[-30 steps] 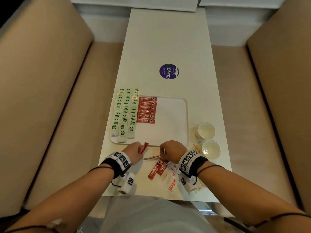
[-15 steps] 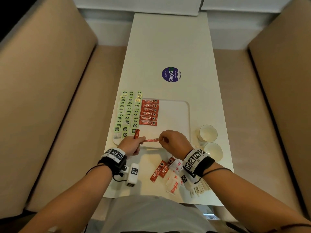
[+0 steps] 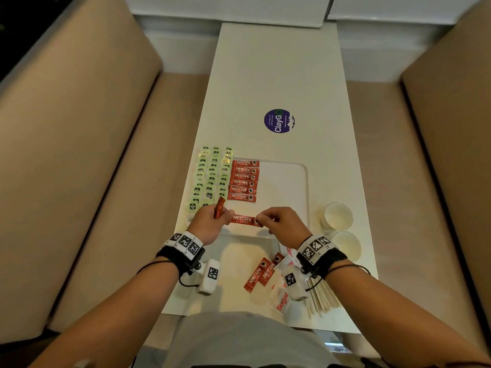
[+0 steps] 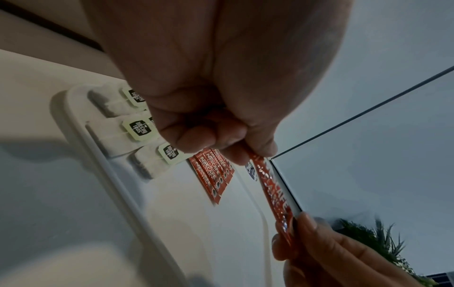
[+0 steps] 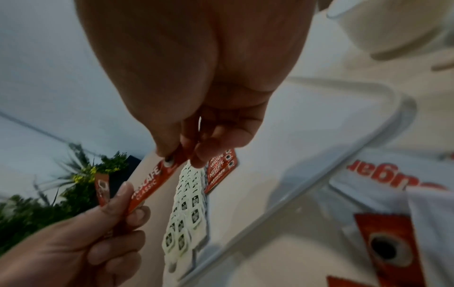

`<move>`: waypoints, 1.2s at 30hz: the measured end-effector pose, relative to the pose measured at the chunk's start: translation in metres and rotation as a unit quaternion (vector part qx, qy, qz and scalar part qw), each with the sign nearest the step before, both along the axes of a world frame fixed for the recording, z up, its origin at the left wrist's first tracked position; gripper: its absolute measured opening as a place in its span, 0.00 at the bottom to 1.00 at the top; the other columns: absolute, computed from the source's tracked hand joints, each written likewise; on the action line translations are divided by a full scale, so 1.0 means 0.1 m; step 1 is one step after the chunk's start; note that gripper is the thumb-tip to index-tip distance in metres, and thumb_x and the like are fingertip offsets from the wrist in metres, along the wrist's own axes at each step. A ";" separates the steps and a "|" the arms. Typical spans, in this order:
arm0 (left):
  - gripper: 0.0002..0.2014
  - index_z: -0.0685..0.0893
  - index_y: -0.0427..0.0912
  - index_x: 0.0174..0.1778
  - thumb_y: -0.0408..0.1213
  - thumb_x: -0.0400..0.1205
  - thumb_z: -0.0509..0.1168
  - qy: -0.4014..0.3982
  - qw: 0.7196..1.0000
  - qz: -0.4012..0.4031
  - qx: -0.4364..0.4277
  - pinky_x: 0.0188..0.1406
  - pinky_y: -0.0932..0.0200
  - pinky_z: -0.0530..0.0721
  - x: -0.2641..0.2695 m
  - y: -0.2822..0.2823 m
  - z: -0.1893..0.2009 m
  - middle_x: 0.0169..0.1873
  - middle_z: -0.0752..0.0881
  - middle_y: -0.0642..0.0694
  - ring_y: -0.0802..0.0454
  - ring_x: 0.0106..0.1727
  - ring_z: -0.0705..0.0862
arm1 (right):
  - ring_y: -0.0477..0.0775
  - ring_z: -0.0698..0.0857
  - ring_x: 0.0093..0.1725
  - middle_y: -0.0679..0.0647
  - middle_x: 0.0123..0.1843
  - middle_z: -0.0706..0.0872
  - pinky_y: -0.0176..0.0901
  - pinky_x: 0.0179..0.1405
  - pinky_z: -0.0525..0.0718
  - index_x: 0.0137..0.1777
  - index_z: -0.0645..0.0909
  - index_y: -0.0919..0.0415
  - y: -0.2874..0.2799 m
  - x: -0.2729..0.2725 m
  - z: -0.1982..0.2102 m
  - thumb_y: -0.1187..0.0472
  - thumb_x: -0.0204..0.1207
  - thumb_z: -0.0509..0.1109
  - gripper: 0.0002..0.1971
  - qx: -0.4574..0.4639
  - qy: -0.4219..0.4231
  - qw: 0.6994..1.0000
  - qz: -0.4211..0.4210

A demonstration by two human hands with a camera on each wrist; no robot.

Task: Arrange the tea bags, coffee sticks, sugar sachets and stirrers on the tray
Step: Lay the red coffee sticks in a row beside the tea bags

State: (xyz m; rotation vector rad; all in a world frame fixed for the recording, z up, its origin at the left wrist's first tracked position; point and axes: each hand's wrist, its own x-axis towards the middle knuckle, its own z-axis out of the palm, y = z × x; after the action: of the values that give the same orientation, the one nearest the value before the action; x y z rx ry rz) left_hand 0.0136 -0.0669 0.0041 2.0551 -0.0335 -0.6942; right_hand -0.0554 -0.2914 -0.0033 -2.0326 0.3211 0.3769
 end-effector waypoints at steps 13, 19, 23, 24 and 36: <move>0.10 0.86 0.43 0.37 0.42 0.83 0.72 -0.027 0.998 0.050 -0.027 0.39 0.52 0.81 0.13 0.02 -0.15 0.38 0.90 0.39 0.52 0.31 0.79 | 0.41 0.80 0.26 0.43 0.28 0.87 0.32 0.28 0.80 0.45 0.91 0.58 0.12 0.16 -0.04 0.57 0.84 0.72 0.09 0.075 0.046 0.993 -0.073; 0.16 0.86 0.33 0.43 0.46 0.85 0.68 0.010 0.999 0.045 -0.001 0.33 0.58 0.78 0.20 0.06 -0.23 0.31 0.84 0.46 0.53 0.27 0.77 | 0.45 0.84 0.32 0.57 0.41 0.93 0.37 0.34 0.87 0.45 0.91 0.56 0.14 0.24 -0.17 0.58 0.81 0.75 0.06 0.076 0.041 0.990 -0.114; 0.14 0.82 0.39 0.40 0.45 0.86 0.67 0.031 0.998 0.052 0.004 0.32 0.58 0.77 0.24 0.14 -0.32 0.31 0.82 0.46 0.53 0.27 0.77 | 0.46 0.84 0.32 0.57 0.38 0.92 0.39 0.34 0.86 0.44 0.92 0.59 0.10 0.30 -0.34 0.58 0.81 0.74 0.08 0.038 0.055 0.987 -0.147; 0.14 0.81 0.40 0.39 0.46 0.86 0.67 0.031 0.998 0.047 0.012 0.34 0.57 0.77 0.25 0.16 -0.35 0.31 0.80 0.45 0.51 0.29 0.77 | 0.46 0.84 0.31 0.56 0.36 0.91 0.39 0.34 0.85 0.44 0.92 0.59 0.10 0.32 -0.38 0.58 0.81 0.74 0.08 0.029 0.062 0.985 -0.156; 0.15 0.77 0.44 0.34 0.45 0.83 0.70 0.036 0.998 0.018 0.046 0.42 0.50 0.79 0.27 0.33 -0.52 0.28 0.72 0.48 0.48 0.33 0.74 | 0.46 0.86 0.36 0.47 0.34 0.89 0.34 0.31 0.78 0.39 0.91 0.55 0.23 0.57 -0.58 0.55 0.78 0.77 0.08 -0.044 0.116 0.978 -0.170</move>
State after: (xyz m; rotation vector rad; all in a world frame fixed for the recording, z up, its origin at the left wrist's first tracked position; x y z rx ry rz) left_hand 0.0406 -0.0334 -0.0478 2.1110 0.0776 -0.7582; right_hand 0.0017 -0.2680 -0.0618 -1.9735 0.8291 0.3904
